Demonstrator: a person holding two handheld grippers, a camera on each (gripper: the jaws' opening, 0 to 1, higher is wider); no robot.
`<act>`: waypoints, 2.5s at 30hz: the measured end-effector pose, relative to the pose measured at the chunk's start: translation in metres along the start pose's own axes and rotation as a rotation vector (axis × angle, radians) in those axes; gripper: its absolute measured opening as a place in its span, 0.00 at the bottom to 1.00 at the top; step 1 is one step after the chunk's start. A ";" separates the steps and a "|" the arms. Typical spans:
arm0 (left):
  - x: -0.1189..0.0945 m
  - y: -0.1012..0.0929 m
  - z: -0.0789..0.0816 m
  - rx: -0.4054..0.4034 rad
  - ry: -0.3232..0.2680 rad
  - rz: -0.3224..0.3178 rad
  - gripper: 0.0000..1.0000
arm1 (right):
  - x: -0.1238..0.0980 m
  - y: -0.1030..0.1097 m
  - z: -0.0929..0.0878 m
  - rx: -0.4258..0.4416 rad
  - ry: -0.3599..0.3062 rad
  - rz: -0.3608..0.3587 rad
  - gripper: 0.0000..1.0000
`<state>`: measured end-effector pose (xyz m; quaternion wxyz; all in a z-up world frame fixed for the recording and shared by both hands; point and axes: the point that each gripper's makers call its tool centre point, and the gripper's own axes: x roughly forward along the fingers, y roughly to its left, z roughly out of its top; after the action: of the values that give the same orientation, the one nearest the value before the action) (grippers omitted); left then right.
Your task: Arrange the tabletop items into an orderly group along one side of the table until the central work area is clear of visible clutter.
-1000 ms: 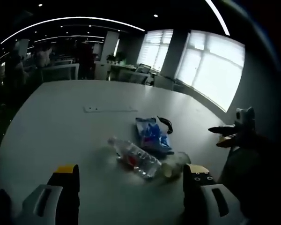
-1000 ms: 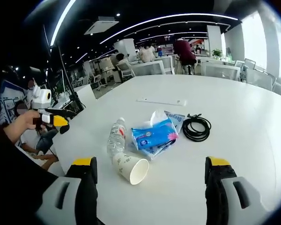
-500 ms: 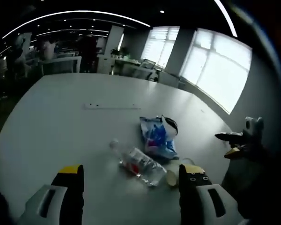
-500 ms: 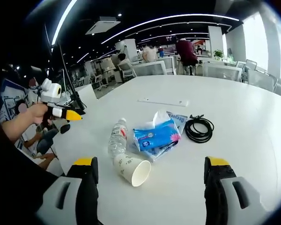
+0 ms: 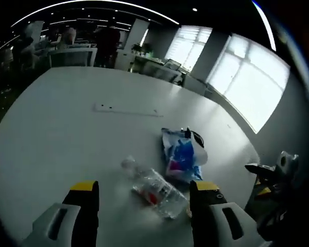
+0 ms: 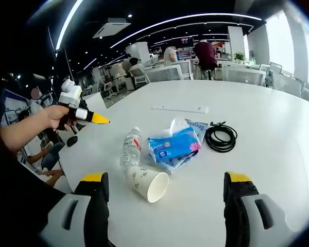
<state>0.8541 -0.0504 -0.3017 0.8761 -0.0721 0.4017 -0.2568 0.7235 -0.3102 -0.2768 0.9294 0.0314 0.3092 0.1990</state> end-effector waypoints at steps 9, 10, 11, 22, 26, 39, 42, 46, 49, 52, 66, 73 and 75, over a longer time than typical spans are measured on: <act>0.035 0.001 0.003 -0.153 0.027 -0.022 0.64 | -0.003 -0.001 -0.004 0.017 -0.008 -0.006 0.87; 0.040 0.002 0.002 -0.168 0.038 -0.020 0.63 | -0.003 -0.002 -0.005 0.023 -0.010 -0.007 0.87; 0.043 0.003 0.002 -0.174 0.041 -0.021 0.63 | -0.004 -0.002 -0.005 0.027 -0.011 -0.008 0.87; 0.066 0.002 -0.003 -0.300 0.083 -0.012 0.61 | -0.002 -0.002 -0.012 0.038 0.004 -0.010 0.86; 0.070 0.001 -0.008 -0.316 0.117 0.026 0.59 | 0.000 0.000 -0.013 0.037 0.009 -0.009 0.85; 0.086 0.003 -0.019 -0.333 0.216 0.112 0.49 | 0.000 -0.006 -0.022 0.066 0.013 -0.024 0.83; 0.090 0.006 -0.030 -0.337 0.264 0.133 0.44 | 0.000 -0.009 -0.024 0.070 0.015 -0.028 0.83; 0.093 0.004 -0.026 -0.369 0.250 0.132 0.37 | 0.000 -0.013 -0.026 0.074 0.021 -0.035 0.82; 0.095 0.000 -0.026 -0.396 0.252 0.125 0.32 | 0.001 -0.015 -0.029 0.078 0.029 -0.037 0.82; 0.100 -0.002 -0.024 -0.429 0.249 0.119 0.31 | 0.001 -0.017 -0.031 0.080 0.035 -0.040 0.82; 0.114 0.011 -0.017 -0.505 0.228 0.128 0.23 | 0.002 -0.023 -0.033 0.094 0.037 -0.045 0.80; 0.117 0.008 -0.020 -0.497 0.242 0.111 0.21 | -0.001 -0.025 -0.038 0.100 0.040 -0.050 0.79; 0.117 0.008 -0.020 -0.498 0.236 0.106 0.21 | -0.002 -0.026 -0.039 0.101 0.042 -0.052 0.79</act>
<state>0.9056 -0.1016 -0.3959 0.7907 -0.2334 0.5551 -0.1105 0.7080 -0.3370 -0.3119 0.9249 0.0662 0.3388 0.1595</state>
